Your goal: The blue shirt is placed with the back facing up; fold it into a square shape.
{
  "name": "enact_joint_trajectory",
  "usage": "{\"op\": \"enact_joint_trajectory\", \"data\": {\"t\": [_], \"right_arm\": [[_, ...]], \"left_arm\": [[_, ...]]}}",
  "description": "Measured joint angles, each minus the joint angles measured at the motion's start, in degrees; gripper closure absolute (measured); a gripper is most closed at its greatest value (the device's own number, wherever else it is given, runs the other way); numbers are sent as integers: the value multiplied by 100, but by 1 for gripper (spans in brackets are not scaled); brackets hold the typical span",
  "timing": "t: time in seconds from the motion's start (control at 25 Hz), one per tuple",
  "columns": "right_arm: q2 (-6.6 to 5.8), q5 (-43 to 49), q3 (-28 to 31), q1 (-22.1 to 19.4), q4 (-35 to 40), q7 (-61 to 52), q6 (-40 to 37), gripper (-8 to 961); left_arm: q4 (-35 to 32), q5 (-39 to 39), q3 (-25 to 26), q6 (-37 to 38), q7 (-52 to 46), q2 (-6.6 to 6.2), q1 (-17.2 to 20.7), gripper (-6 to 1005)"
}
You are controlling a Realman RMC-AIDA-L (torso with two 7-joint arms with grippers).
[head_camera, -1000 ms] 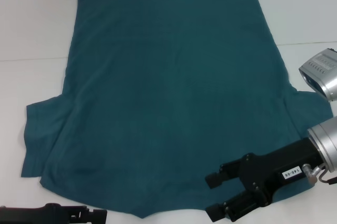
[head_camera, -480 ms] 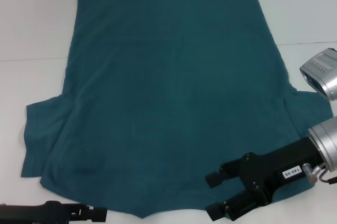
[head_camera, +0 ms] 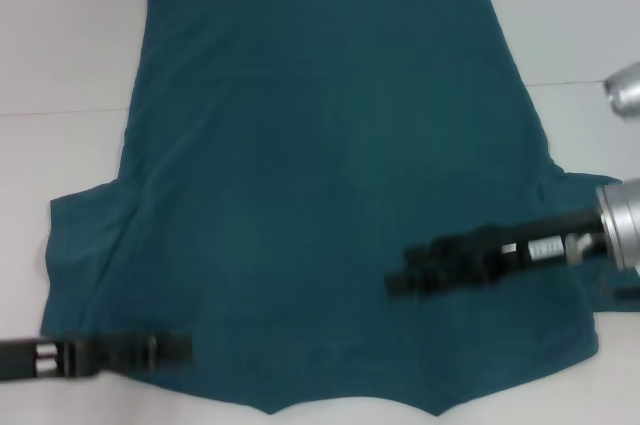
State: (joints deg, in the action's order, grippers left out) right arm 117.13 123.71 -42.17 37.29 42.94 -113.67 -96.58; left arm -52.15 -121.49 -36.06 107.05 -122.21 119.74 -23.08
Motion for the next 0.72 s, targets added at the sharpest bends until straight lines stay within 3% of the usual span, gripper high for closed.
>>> {"op": "enact_joint_trajectory", "data": {"t": [0.12,0.24,0.28,0.32,0.52,0.6,0.72], "right_arm": [[-184,-1,263,181,-415,-643,415,8],[-447,3,331,415,-788,-1335,749,8],[-665,44,287,629,-944,-1719,882,8],[-665,44,287,629,-944,-1719,882,8],[-1229,358,95,1263,-1387,-2385,1167,8],[-1314,454,79,1420,-1436,-2518,1190,8],[-1343,571,74,1544,-1353,-2755,1242,8]], "left_arm": [[152,13,347,-176,-480,-83,-114,204],[237,20,642,-360,-1029,-133,-194,204],[275,22,716,-404,-1185,-156,-224,204],[326,24,776,-449,-1348,-186,-266,204],[498,21,883,-863,-1829,-312,-376,204],[517,10,885,-1206,-1999,-340,-381,204],[696,-2,887,-1759,-2216,-432,-399,205]]}}
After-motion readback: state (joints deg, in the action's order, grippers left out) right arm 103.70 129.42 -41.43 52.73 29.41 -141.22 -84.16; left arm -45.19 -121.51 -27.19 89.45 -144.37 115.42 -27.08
